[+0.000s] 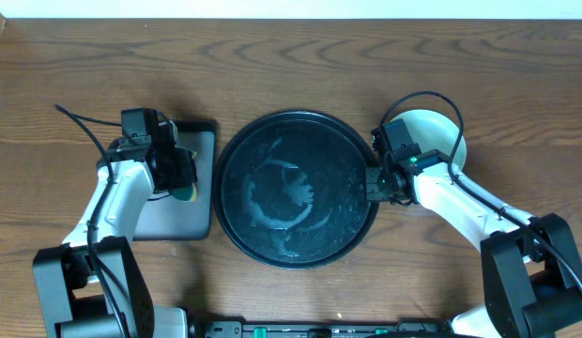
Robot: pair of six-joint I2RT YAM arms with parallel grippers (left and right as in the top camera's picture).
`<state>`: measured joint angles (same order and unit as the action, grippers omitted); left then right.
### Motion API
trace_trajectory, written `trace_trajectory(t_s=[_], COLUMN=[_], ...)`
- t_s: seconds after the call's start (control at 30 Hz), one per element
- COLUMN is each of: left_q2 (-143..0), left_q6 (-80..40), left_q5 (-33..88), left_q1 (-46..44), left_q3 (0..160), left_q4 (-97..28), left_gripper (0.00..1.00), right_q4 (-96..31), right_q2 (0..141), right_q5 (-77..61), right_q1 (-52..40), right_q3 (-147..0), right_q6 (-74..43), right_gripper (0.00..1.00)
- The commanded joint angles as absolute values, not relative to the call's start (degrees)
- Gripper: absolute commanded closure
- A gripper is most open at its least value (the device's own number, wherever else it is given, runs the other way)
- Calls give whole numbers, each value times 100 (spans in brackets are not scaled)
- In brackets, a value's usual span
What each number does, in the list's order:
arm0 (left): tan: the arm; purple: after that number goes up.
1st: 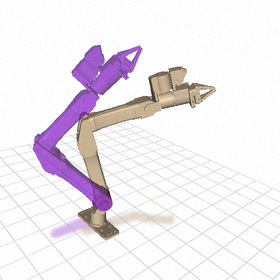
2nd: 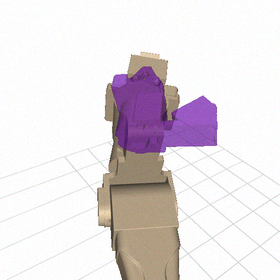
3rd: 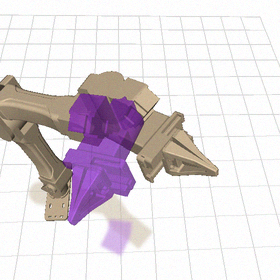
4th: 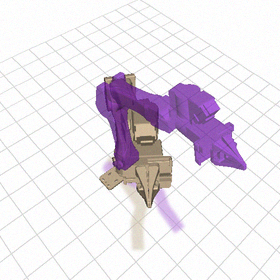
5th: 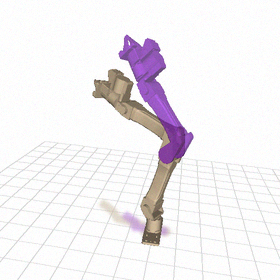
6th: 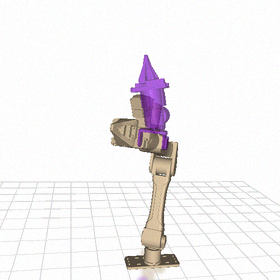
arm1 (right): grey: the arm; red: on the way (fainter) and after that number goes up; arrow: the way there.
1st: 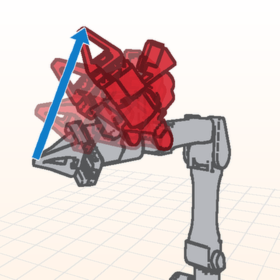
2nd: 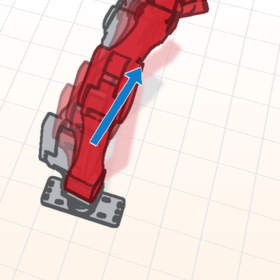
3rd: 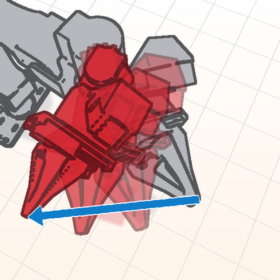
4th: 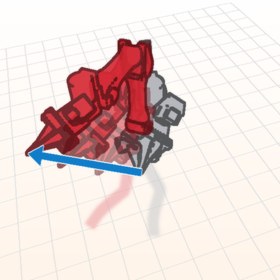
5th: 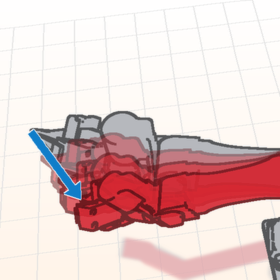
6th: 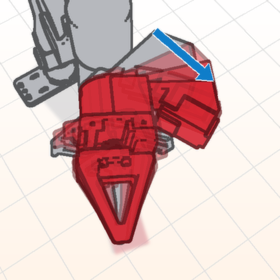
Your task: Clean dirty plates on tray and stack at the side
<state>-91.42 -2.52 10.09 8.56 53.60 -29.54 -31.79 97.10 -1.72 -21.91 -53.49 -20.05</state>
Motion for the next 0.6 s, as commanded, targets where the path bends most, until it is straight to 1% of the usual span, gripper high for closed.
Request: trace_trajectory(t_s=[0.0, 0.27, 0.4, 0.47, 0.57], left_q2=[-9153, -9153, -9153, -9153, -9153], left_q6=[-172, -172, -172, -172, -172], left_q5=[932, 930, 930, 932, 930], left_q1=[843, 843, 843, 843, 843], left_q3=[5282, 5282, 5282, 5282, 5282], left_q4=[-2941, -2941, -2941, -2921, -2908], left_gripper=[83, 83, 83, 83, 83], right_q4=[-3188, -3188, -3221, -3439, -3675], right_q2=[9786, 9786, 9771, 9682, 9480], right_q5=[-784, -727, -574, -591, -589], right_q1=[-2261, -2259, -2255, -2255, -2255], right_q3=[-5280, -5280, -5363, -5553, -5782], right_q6=[-1787, -1675, -1527, -1487, -1431], right_gripper=[91, 85, 77, 73, 70])
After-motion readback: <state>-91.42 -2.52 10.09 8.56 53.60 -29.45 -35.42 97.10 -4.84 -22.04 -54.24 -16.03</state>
